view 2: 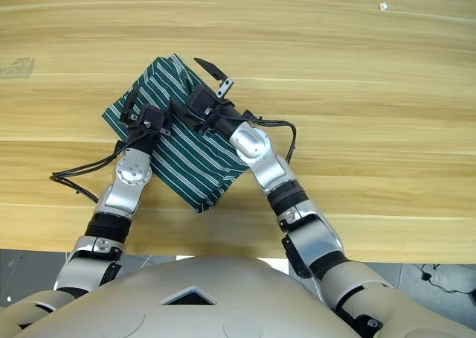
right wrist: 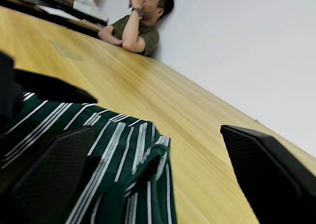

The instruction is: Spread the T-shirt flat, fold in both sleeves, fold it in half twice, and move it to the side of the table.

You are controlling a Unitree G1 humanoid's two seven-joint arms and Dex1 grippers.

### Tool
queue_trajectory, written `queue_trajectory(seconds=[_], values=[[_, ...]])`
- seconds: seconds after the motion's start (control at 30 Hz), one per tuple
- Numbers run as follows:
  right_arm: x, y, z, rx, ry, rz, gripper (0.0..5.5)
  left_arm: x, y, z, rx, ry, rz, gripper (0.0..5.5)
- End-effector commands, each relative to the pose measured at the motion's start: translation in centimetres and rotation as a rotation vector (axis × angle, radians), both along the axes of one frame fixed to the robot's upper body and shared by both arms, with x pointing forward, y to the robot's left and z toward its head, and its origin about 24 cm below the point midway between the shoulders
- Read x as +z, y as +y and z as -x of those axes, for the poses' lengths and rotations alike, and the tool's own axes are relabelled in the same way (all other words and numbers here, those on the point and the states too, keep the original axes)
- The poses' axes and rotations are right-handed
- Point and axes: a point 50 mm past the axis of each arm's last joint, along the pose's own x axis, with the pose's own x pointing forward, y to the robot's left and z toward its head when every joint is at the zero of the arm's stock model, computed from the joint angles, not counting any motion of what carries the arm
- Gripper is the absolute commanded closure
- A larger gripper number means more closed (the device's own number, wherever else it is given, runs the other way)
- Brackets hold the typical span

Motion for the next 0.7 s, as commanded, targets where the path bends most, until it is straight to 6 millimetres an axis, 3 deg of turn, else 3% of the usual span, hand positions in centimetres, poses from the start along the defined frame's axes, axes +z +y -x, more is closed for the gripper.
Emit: queue_trajectory(seconds=[0.03, 0.2, 0.37, 0.7], values=[[0.3, 1.3, -1.1, -0.010, -0.013, 0.035, 0.74, -1.1, 0.2, 0.3, 0.012, 0.050, -0.026, 1.82], [-1.5, 2.1, -1.5, -0.023, 0.062, 0.103, 0.74, -1.3, 0.1, 0.1, 0.007, 0.055, -0.033, 1.82], [-3.7, 0.4, -2.4, -0.123, 0.111, 0.216, 0.74, -1.5, -0.2, 0.0, 0.002, 0.054, -0.035, 1.82], [-3.4, -3.5, -4.2, -0.282, 0.078, 0.211, 0.74, -1.7, 0.1, 0.4, 0.004, 0.061, -0.043, 1.82]])
